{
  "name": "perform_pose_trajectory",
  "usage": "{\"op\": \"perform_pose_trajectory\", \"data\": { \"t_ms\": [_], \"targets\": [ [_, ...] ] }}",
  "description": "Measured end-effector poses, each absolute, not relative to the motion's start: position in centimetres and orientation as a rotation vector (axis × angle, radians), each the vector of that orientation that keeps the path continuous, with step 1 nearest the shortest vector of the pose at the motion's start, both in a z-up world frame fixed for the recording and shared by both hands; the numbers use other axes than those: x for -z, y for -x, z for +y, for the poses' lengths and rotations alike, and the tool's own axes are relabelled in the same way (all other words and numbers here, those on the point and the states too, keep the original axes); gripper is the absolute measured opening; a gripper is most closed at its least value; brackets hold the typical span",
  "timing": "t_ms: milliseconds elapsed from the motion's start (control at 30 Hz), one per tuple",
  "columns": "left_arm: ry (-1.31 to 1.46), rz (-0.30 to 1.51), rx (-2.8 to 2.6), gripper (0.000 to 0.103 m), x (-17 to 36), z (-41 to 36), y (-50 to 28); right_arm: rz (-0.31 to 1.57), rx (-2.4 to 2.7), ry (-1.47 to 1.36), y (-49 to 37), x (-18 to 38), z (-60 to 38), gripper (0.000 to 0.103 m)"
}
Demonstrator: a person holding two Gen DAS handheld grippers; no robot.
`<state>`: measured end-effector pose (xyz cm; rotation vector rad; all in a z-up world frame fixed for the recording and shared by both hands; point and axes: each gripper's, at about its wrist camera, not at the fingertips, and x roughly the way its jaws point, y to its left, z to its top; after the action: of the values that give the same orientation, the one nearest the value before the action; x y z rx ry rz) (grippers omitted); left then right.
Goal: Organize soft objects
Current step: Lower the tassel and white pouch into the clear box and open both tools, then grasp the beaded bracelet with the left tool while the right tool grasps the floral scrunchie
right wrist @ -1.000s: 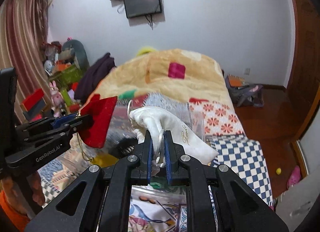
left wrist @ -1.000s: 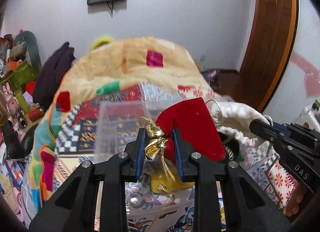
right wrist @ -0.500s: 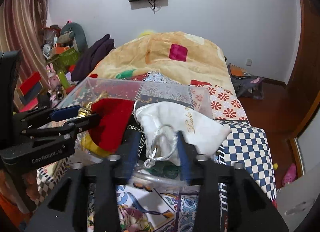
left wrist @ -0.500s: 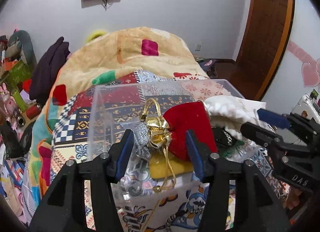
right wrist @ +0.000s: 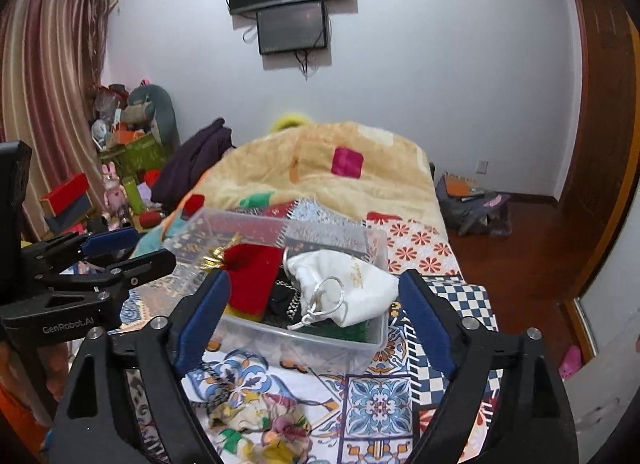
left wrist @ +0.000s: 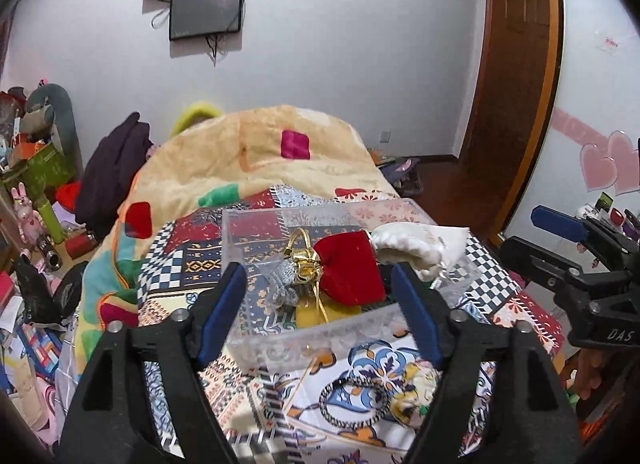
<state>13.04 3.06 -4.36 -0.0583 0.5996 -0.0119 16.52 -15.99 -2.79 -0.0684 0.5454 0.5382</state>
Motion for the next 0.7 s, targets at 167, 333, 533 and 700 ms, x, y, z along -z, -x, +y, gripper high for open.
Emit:
{"op": "perform_pose_trajectory", "data": {
  "t_ms": [167,333,533,700],
  "targets": [
    [0.060,0.553,-0.005,0.100,3.7,3.1,-10.2,0.538,-0.565,0.057,-15.1,2.5,-16.4,0.103],
    [0.084,0.585,-0.001,0.101,4.8,3.2,-8.5,0.568,-0.584,0.098,-13.7,3.6,-16.2,0.103],
    [0.079,0.653,-0.016,0.101,8.0,3.1,-8.4,0.641,-0.595,0.122,-12.8,6.3,-15.8,0.103],
    [0.054,0.717,-0.037,0.101,11.3,2.6,-9.0,0.722,-0.625,0.124,-13.2,9.0,-15.1,0.103]
  ]
}}
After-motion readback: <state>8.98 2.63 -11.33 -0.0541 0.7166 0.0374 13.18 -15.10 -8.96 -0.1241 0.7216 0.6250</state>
